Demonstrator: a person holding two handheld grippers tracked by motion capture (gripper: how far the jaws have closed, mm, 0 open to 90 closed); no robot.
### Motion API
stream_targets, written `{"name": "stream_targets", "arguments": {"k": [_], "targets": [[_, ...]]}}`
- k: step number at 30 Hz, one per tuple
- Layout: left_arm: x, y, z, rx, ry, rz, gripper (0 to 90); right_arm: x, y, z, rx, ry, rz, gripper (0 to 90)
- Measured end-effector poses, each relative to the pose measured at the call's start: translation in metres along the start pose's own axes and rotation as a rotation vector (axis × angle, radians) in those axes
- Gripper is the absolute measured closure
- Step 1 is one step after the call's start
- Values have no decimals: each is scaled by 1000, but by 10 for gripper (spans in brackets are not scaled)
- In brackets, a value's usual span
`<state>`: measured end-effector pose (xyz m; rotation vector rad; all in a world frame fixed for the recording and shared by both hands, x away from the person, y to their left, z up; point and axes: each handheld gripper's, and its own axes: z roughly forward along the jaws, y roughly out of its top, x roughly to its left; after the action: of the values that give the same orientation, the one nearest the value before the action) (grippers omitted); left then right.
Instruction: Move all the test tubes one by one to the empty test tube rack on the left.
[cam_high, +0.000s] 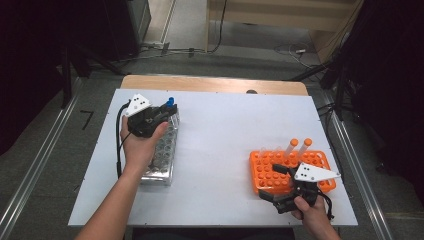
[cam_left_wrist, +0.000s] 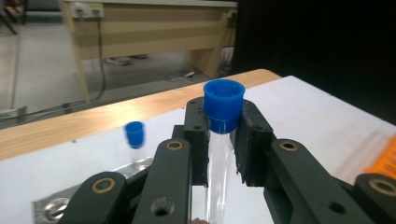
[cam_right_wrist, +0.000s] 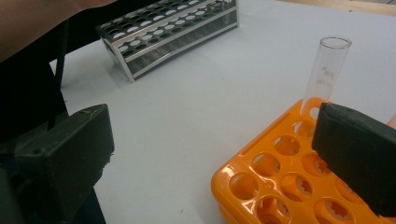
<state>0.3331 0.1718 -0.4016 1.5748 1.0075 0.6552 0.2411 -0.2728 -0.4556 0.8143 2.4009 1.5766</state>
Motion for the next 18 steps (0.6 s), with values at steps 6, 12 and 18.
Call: {"name": "stream_targets", "arguments": {"k": [6,12,18], "targets": [[12,-1,10,-9,41,-14,773,0,0,0,2,-1,-2,0],[21,-2,21,-26,72,-39,774,0,-1,1,2,-1,-1,0],[25,-6,32,-15,99,-33,773,-1,-1,1,5,-1,-4,0]]}}
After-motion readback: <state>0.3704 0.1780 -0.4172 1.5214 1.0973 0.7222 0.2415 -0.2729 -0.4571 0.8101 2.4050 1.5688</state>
